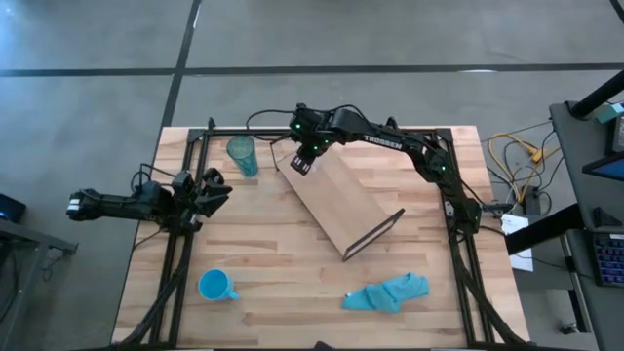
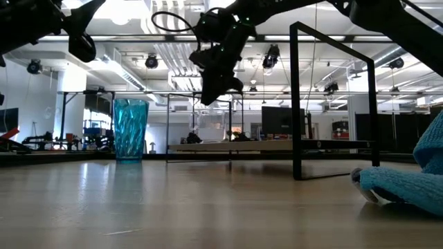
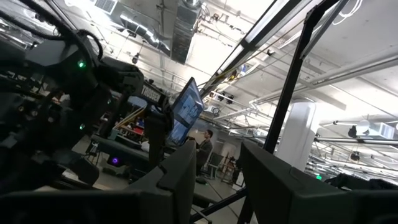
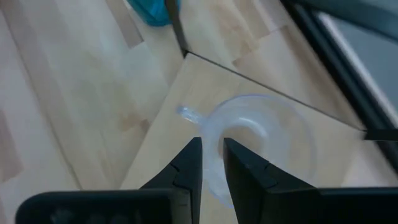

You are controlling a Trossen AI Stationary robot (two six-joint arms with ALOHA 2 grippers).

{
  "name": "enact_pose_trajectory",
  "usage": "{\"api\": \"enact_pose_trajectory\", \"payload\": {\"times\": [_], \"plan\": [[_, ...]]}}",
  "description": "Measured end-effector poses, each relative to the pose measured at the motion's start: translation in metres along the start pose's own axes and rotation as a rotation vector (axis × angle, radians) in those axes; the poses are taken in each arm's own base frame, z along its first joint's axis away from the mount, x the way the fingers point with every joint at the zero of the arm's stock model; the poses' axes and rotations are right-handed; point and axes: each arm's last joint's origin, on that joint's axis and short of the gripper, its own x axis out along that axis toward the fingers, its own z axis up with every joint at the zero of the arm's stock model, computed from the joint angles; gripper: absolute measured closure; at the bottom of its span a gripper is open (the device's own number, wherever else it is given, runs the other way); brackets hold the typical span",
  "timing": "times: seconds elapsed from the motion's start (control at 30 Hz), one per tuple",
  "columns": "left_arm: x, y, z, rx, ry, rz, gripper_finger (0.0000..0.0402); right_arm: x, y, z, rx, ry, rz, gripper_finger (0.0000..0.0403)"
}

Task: Stack small to large cups/mugs on shelf
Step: Put the transparent mug on the shelf

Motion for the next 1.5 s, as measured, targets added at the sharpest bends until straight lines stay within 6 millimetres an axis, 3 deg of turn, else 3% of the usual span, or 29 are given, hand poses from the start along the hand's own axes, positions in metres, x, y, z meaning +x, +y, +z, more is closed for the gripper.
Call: {"api": "enact_pose_trajectory", "payload": {"times": [0.2,0.4,0.63,1.5], "plan": [[0.0,0.0,0.0,0.0,0.002,0.001,0.0288,-0.006,-0.003,-0.003,-0.045,0.042,-0.04,0.0354],[0.0,0.0,0.0,0.0,-0.002,-0.001,0.0288,0.008,-0.015,-0.011,-0.027,0.129,-0.064,0.0393],[0.0,0.0,0.0,0.0,0.001,0.0,0.0288,0.004,-0.018,-0.004,-0.034,0.065,-0.089,0.0394],[0.0,0.0,0.0,0.0,0.001,0.0,0.0288,0.021,-0.005,-0.019,-0.017,0.142,-0.034,0.0395]]}}
